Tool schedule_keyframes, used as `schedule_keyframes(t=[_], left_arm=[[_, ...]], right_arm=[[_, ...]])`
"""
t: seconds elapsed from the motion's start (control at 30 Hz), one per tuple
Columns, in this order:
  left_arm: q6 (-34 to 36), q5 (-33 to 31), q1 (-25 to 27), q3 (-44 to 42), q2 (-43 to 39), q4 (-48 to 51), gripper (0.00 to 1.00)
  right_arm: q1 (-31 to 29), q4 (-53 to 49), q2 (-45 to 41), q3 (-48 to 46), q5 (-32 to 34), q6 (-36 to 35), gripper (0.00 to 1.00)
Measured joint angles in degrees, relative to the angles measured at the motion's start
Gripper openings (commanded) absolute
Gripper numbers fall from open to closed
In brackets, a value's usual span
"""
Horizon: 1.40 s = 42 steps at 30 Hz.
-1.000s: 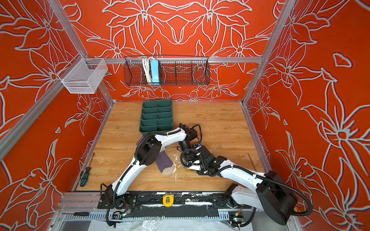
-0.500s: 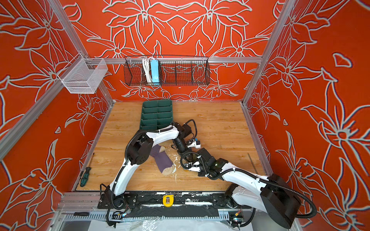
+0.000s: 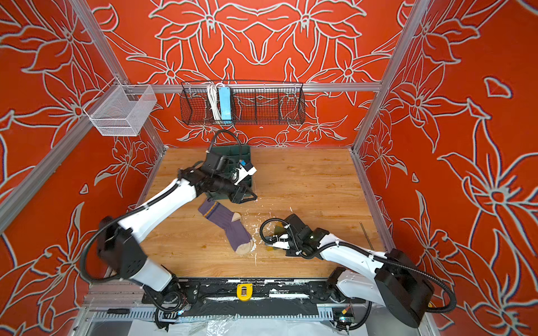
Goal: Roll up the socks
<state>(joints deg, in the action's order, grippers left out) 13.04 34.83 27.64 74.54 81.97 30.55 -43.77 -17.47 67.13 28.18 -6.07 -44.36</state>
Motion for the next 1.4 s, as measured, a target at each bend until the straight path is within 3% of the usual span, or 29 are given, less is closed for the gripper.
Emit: schedule_keyframes(t=[0.2,0.3,0.37,0.6,0.77,1.13,1.4], left_arm=[[6.0,-9.0,0.2,-19.5,-27.3,-17.8,0.54],[11.3,-10.3,1.8,-21.3,-33.0,-19.1,0.54],[15.6,-12.4,6.4,-20.8,-33.6,-18.5,0.55],[26.9,-21.0,24.4,-23.9,-27.7,-15.1,0.54],[33.1,-27.2,31.8,-29.5,-21.0,-14.5,0.55],[36.9,-31.8,39.9,-32.0,-10.9,-20.6,0.58],[34.1,-35.6,40.6,-34.5,0.2,-36.0,0.57]], right_arm=[[0.0,-3.7,2.2,3.2,-1.3,2.3,0.0],[0.0,-5.0,2.8,4.0,-1.9,3.4,0.0],[0.0,-5.7,3.3,5.0,-1.9,4.4,0.0],[0.0,-5.7,4.2,5.9,-2.6,6.4,0.0],[0.3,-5.8,4.2,5.9,-2.9,7.3,0.0],[3.1,-4.0,3.2,5.4,-2.2,9.1,0.0],[4.0,-3.4,2.3,5.4,-2.6,9.9,0.0]])
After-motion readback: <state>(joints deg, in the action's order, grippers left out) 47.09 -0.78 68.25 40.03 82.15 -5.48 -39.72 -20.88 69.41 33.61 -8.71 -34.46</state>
